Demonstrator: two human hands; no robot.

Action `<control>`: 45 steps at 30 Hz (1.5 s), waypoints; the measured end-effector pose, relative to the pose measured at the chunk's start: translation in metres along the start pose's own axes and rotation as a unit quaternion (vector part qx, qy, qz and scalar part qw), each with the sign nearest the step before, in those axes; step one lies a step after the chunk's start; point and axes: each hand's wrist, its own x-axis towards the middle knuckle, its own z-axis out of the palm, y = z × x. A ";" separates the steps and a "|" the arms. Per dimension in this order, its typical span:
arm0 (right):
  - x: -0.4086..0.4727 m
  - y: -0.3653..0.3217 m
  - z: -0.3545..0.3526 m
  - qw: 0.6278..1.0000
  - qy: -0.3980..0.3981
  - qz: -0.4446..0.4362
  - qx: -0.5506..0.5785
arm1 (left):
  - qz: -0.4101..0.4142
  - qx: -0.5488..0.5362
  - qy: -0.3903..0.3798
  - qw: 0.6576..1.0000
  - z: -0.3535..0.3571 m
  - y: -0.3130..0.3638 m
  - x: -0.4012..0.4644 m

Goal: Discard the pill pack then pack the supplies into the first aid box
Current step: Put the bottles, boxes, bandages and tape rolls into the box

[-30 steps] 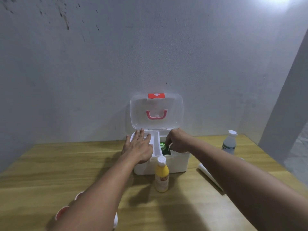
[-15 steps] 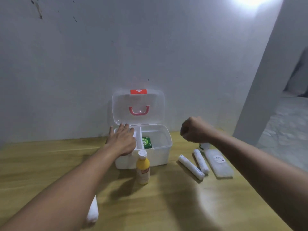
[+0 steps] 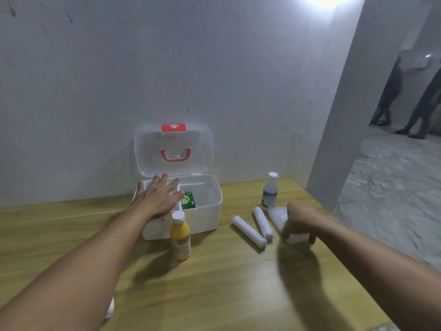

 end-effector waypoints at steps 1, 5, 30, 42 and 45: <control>-0.002 0.000 -0.005 1.000 0.000 -0.005 -0.004 | 0.001 -0.001 -0.001 1.000 0.000 0.000 0.000; -0.014 -0.007 -0.035 0.999 0.013 -0.036 -0.036 | 0.004 -0.015 -0.001 1.000 0.001 -0.003 0.002; 0.032 -0.195 -0.015 0.931 0.068 -0.351 -0.076 | -0.011 -0.068 0.023 0.997 -0.004 0.000 -0.006; 0.047 -0.195 0.016 0.936 0.122 -0.314 0.103 | -0.007 -0.051 0.018 0.999 -0.005 0.002 -0.008; 0.048 -0.196 0.020 0.932 0.118 -0.324 0.113 | -0.007 -0.047 0.018 0.999 -0.005 0.001 -0.008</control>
